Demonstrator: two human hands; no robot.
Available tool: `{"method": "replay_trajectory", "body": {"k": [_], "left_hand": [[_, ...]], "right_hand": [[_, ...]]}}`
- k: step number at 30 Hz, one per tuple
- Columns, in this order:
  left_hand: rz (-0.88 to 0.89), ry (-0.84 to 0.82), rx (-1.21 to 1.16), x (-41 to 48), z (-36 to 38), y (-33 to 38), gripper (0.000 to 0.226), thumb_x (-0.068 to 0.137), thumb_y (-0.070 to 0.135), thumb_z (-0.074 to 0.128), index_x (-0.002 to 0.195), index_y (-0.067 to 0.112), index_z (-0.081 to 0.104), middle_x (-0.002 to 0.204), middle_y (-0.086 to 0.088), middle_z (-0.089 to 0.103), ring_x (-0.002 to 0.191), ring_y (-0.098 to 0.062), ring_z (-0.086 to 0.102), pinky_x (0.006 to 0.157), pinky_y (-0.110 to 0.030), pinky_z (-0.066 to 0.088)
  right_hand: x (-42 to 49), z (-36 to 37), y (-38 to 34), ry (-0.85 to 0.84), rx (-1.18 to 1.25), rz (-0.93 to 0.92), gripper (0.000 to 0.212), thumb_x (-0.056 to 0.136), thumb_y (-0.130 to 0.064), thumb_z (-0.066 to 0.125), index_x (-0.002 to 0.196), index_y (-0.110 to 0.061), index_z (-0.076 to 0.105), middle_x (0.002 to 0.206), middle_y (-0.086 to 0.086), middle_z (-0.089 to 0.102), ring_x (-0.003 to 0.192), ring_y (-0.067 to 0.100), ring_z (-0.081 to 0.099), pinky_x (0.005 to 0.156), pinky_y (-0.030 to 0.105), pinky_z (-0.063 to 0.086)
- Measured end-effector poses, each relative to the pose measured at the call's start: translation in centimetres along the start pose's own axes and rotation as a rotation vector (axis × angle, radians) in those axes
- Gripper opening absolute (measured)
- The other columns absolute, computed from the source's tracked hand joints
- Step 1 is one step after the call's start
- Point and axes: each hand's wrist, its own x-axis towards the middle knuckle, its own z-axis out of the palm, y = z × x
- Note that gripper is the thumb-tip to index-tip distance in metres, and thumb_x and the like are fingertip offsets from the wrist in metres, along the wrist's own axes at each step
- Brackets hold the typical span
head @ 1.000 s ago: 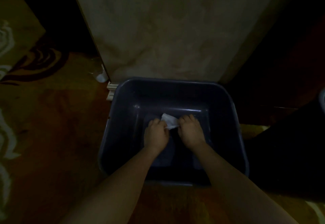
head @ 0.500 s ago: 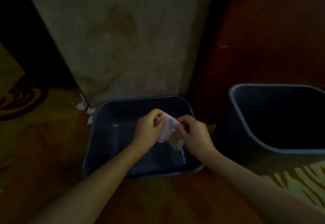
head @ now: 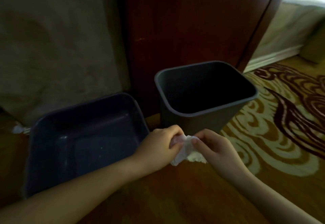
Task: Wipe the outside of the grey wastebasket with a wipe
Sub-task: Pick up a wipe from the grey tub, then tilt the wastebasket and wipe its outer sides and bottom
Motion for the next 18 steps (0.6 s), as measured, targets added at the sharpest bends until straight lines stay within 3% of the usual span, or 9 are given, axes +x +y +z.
{"method": "replay_trajectory", "body": {"k": [3,8,11,14,16,18], "left_hand": [[0.088,0.036,0.183,1.5,1.0,2.5,0.016,0.090,0.033,0.049,0.102,0.027,0.058,0.088,0.010,0.063,0.077,-0.003,0.060,0.066,-0.024,0.054],[0.326,0.236,0.348,5.3,1.4,6.7,0.027,0.091,0.022,0.048,0.116,0.016,0.058,0.101,-0.003,0.067,0.089,-0.016,0.061,0.075,-0.028,0.050],[0.403,0.231,0.464,9.1,1.7,8.3,0.037,0.092,0.016,0.046,0.129,0.011,0.051,0.124,-0.008,0.062,0.115,-0.021,0.054,0.091,-0.031,0.044],[0.259,0.016,0.555,12.4,3.2,8.5,0.051,0.094,0.018,0.043,0.143,0.014,0.028,0.149,-0.008,0.038,0.137,-0.021,0.033,0.108,-0.033,0.030],[0.039,-0.121,0.468,14.0,4.1,8.6,0.055,0.093,0.021,0.047,0.144,0.014,0.027,0.147,-0.010,0.040,0.133,-0.025,0.039,0.103,-0.035,0.036],[-0.143,-0.203,0.363,15.2,4.3,8.7,0.051,0.091,0.024,0.051,0.139,0.011,0.037,0.139,-0.012,0.049,0.125,-0.027,0.048,0.096,-0.035,0.042]], "right_hand": [[-0.7,-1.8,2.2,0.054,0.102,0.082,0.015,0.090,-0.024,0.055,0.075,-0.024,0.060,0.058,-0.015,0.058,0.048,-0.003,0.049,0.044,0.009,0.036],[-1.2,-3.5,5.2,0.223,0.117,0.210,0.016,0.091,-0.029,0.051,0.080,-0.022,0.060,0.067,-0.007,0.058,0.055,-0.002,0.053,0.050,0.011,0.041],[-1.0,-3.5,6.1,0.310,0.110,0.316,0.013,0.092,-0.033,0.050,0.087,-0.028,0.061,0.073,-0.006,0.062,0.058,-0.001,0.056,0.050,0.013,0.040],[-0.9,-3.4,6.3,0.364,0.185,0.394,0.016,0.093,-0.033,0.046,0.097,-0.029,0.061,0.082,-0.012,0.061,0.068,0.000,0.058,0.055,0.013,0.039],[-1.0,-3.4,6.4,0.383,0.264,0.431,0.018,0.095,-0.032,0.044,0.103,-0.031,0.060,0.087,-0.020,0.058,0.080,-0.001,0.055,0.062,0.017,0.042],[-1.2,-3.6,6.4,0.377,0.349,0.453,0.019,0.096,-0.029,0.042,0.105,-0.034,0.058,0.089,-0.024,0.055,0.086,0.000,0.054,0.071,0.022,0.046]]}}
